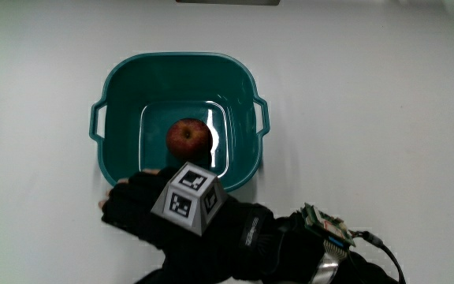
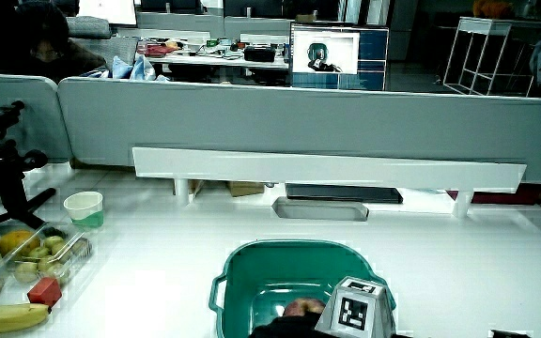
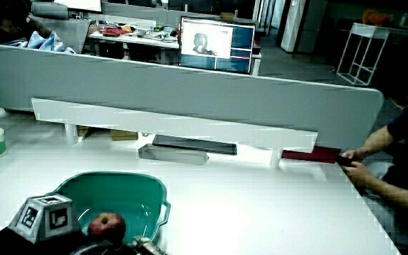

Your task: Pick apple from plate

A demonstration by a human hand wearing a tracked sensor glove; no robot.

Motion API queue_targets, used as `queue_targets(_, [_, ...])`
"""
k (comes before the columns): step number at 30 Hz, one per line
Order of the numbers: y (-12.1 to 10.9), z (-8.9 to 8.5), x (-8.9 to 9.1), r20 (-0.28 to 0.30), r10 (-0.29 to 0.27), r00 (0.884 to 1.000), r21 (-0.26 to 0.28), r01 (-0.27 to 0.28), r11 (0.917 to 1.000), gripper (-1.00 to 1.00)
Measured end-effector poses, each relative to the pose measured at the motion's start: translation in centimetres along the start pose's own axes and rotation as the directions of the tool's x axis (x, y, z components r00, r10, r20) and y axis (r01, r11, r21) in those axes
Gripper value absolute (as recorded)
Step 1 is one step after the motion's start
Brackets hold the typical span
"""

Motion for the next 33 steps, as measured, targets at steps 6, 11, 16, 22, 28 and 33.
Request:
queue_targets(6, [0.3,0.4,2.0,-0.031,-0.11,0.993,0.019,0.111,0.9936,0.0])
queue_targets(11, [0.7,0.7,3.8,-0.025,-0.16,0.987,0.033,0.161,0.9864,0.0])
queue_targets(16, [0.9,1.0,6.1,-0.049,-0.214,0.976,0.05,0.217,0.975,0.0])
queue_targets(22, [1.2,1.3,8.4,-0.075,-0.275,0.959,0.046,0.279,0.9593,0.0])
queue_targets(28, [1.8,0.9,11.0,-0.086,-0.351,0.932,0.023,0.354,0.935,0.0])
queue_targets(33, [2.0,0.7,13.1,-0.113,-0.413,0.904,-0.011,0.415,0.9099,0.0])
